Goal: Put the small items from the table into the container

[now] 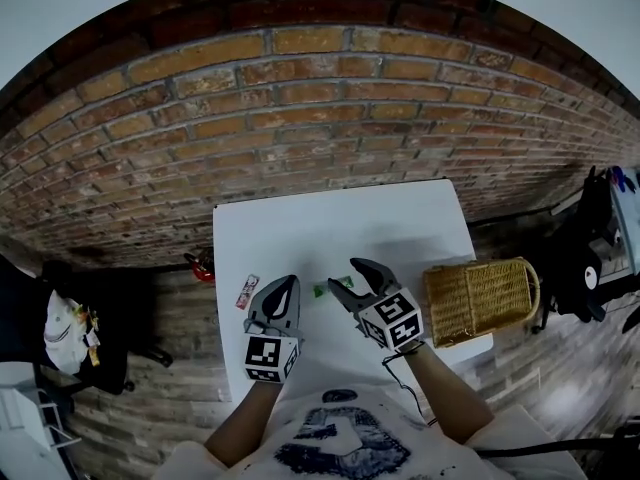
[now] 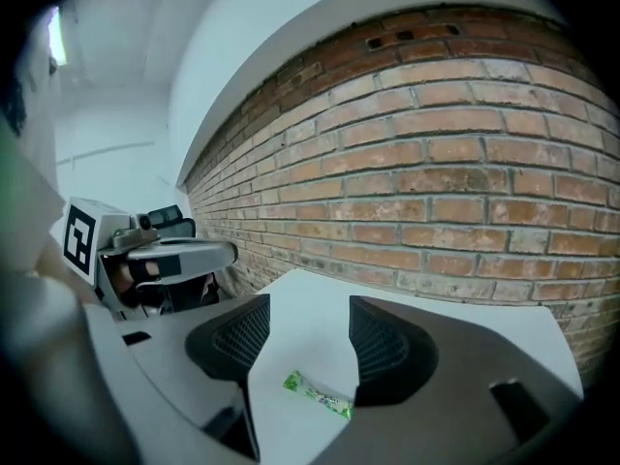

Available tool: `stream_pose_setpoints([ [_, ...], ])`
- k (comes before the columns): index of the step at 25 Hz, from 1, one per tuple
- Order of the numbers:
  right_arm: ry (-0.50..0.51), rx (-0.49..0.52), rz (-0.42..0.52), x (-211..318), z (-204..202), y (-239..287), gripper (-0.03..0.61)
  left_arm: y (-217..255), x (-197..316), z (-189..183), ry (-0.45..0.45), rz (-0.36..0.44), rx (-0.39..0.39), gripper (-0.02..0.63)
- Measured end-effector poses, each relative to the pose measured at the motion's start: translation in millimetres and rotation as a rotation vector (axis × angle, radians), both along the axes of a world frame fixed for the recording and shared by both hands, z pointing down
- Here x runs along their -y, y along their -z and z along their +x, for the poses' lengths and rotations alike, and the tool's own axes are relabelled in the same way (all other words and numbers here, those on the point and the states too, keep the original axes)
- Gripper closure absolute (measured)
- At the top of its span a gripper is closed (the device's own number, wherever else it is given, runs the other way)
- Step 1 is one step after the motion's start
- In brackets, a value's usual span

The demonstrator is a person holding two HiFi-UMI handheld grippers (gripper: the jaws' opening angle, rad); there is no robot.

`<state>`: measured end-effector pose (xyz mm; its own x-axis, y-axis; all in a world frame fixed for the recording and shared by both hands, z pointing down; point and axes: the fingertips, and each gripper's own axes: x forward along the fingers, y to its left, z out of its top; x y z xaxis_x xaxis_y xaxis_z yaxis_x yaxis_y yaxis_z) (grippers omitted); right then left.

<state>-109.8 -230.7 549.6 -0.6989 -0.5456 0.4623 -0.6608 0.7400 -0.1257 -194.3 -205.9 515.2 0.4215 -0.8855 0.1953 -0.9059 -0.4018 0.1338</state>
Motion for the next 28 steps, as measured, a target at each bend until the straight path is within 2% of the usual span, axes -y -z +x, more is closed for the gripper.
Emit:
stream_pose_setpoints([
  [3,0.047,-0.032,-0.024,0.5,-2.2,-11.8,0.321,-5.2,4.5,0.0,0.009,-0.01,-0.001,0.566],
  [8,0.162,-0.164,-0.041,-3.2,-3.5,-42.6,0.322,-15.6,10.6,0.0,0.011,-0.033,0.001,0.566],
  [12,0.221,-0.232,-0.078,-4.0,-2.8,-67.7,0.322,-25.2,14.8,-0.3,0.013,-0.045,0.017,0.566],
  [28,0.445,-0.498,-0.086,-13.4,-4.7,-142.7,0.322,-53.7,26.4,-0.6,0.014,-0.102,0.026,0.566],
])
